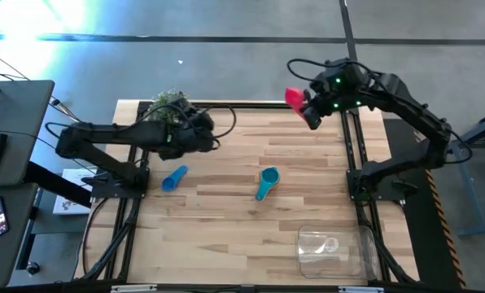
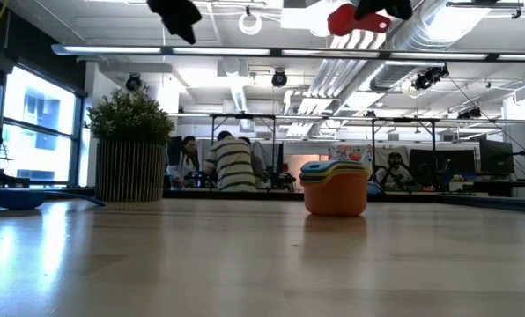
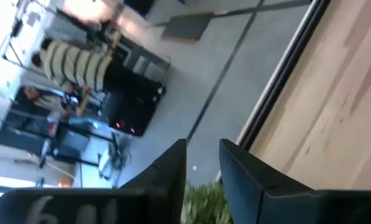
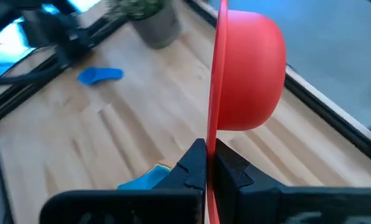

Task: Nest measuring cups in basket
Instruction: Stack the red measuring cup on top of the light blue measuring cup

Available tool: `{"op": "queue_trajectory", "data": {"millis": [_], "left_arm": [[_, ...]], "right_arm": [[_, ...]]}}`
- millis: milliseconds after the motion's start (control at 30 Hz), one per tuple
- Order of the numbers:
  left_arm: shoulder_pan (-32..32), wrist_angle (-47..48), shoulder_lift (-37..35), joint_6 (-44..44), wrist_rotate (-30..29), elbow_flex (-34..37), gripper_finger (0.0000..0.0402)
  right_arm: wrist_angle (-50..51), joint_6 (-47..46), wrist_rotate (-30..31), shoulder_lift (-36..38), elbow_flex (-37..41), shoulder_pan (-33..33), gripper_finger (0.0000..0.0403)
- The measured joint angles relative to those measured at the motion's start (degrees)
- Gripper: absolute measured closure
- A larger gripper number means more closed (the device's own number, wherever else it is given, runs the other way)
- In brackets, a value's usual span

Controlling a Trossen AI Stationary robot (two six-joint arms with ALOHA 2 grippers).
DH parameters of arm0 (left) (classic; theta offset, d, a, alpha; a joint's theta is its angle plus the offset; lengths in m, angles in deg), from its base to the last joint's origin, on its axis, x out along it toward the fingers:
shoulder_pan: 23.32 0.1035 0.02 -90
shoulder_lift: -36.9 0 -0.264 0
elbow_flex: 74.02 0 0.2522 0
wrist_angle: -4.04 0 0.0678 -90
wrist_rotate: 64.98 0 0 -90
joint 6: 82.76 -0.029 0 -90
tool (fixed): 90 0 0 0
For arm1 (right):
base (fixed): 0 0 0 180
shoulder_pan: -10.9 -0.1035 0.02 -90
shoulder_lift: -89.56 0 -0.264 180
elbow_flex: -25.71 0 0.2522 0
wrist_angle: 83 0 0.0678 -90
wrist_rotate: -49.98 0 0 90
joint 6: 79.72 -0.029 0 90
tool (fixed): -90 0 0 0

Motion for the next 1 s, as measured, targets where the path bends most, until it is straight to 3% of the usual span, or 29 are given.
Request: {"op": "queue_trajectory", "data": {"millis": [267,400,767,867,1000], "left_arm": [[0.68,9.03,-5.53,4.61,0.47,0.00,0.0316],[0.68,10.70,-7.91,4.58,0.45,0.00,0.0316],[0.68,14.88,-12.16,4.51,0.86,0.02,0.0316],[0.68,16.43,-12.83,4.92,0.86,0.02,0.0316],[0.68,17.55,-13.47,5.48,0.86,0.02,0.0316]], "right_arm": [[3.34,-7.91,8.76,0.50,0.00,-1.71,0.0403],[0.39,-12.79,12.29,2.18,6.25,-4.38,0.0403],[-33.69,-32.63,11.45,15.71,37.16,-10.40,0.0403],[-40.65,-38.72,14.52,17.31,42.66,-13.98,0.0403],[-46.10,-47.02,23.63,17.64,47.86,-20.26,0.0403]]}}
